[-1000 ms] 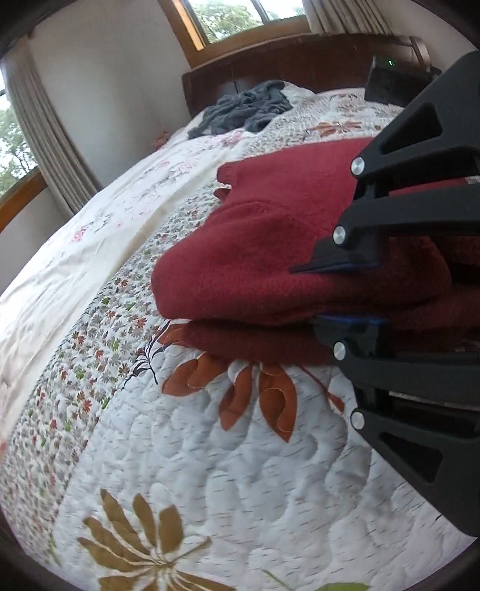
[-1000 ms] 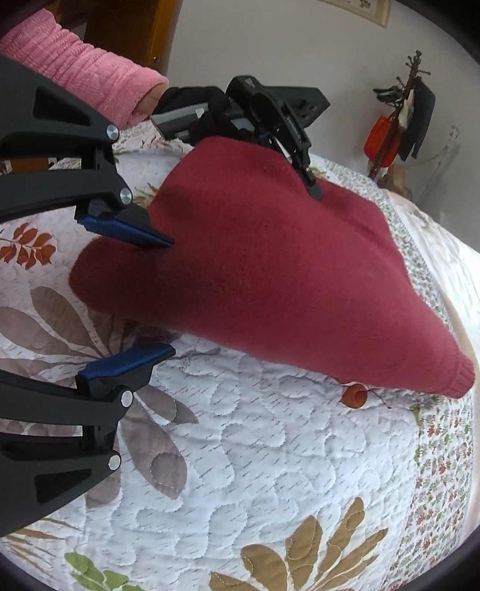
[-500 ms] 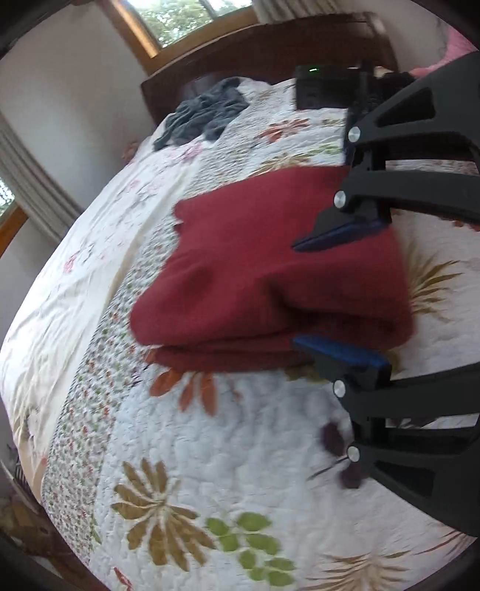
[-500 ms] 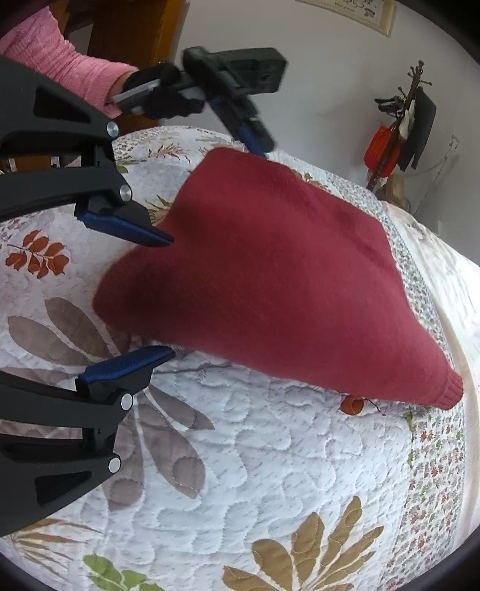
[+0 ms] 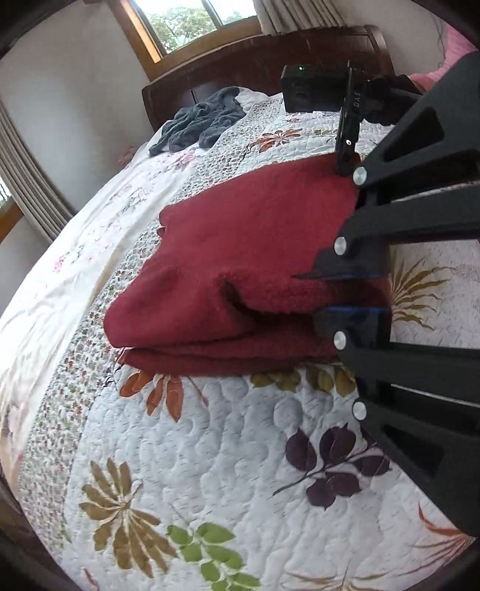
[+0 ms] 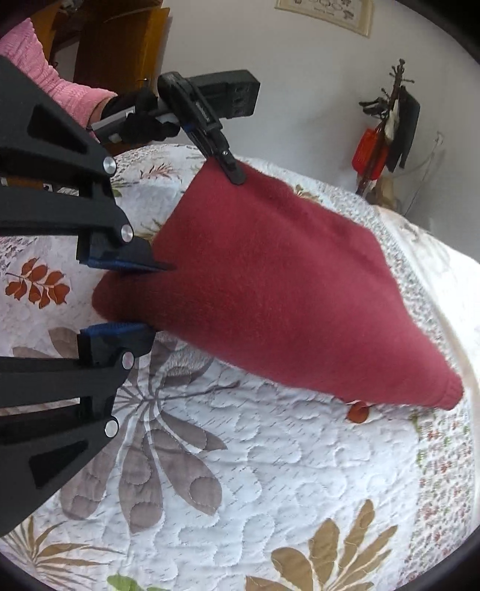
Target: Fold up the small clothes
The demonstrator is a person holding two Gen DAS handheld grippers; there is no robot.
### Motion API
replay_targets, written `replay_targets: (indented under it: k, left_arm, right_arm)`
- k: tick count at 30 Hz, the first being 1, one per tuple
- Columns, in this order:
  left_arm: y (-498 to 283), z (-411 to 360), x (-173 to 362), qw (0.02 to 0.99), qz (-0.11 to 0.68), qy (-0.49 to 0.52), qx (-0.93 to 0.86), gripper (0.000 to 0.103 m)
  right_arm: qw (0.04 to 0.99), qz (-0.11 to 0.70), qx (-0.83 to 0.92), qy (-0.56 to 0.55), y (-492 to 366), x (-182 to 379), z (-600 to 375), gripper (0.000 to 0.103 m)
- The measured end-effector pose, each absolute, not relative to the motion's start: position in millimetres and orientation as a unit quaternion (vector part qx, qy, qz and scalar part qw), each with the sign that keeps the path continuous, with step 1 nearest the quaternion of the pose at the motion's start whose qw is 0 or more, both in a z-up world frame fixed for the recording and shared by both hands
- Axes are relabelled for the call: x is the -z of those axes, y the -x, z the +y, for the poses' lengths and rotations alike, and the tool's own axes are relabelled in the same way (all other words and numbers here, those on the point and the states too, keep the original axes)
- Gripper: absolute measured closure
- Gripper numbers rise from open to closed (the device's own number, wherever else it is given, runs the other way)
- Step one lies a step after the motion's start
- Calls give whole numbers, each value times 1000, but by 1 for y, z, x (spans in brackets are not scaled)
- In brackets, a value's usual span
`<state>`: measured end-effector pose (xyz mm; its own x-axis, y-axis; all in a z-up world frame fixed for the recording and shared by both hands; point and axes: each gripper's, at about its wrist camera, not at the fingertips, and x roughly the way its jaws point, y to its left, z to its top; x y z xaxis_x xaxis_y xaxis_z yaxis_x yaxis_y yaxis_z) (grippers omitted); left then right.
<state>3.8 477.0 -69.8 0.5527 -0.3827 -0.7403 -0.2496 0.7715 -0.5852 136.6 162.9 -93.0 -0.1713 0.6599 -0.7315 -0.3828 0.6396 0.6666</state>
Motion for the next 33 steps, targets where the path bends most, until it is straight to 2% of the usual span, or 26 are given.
replay_targets:
  k: [14, 17, 18, 19, 22, 24, 29, 33]
  left_arm:
    - [-5, 471, 107, 816, 500, 291, 22, 92]
    - [-6, 470, 108, 816, 498, 292, 21, 91]
    - [-6, 471, 106, 815, 497, 295, 21, 91]
    - [-5, 472, 103, 814, 496, 302, 22, 90]
    - [-1, 477, 87, 816, 489, 309, 20, 79]
    - [0, 485, 73, 826, 475, 303, 8, 65]
    - [-31, 508, 51, 840, 444, 311, -11, 58]
    - [-90, 523, 55, 836, 436, 333, -15, 58]
  right_arm:
    - [654, 656, -374, -45, -123, 127, 165, 80]
    - [651, 660, -372, -49, -123, 127, 166, 75]
    - [651, 660, -372, -44, -123, 126, 167, 71]
    - [654, 658, -371, -40, -124, 121, 165, 64]
    - [668, 640, -377, -41, -128, 101, 158, 60]
    - [678, 629, -378, -45, -134, 90, 153, 58]
    - [693, 617, -371, -42, -154, 79, 155, 54]
    - [693, 617, -368, -53, -164, 82, 160, 54]
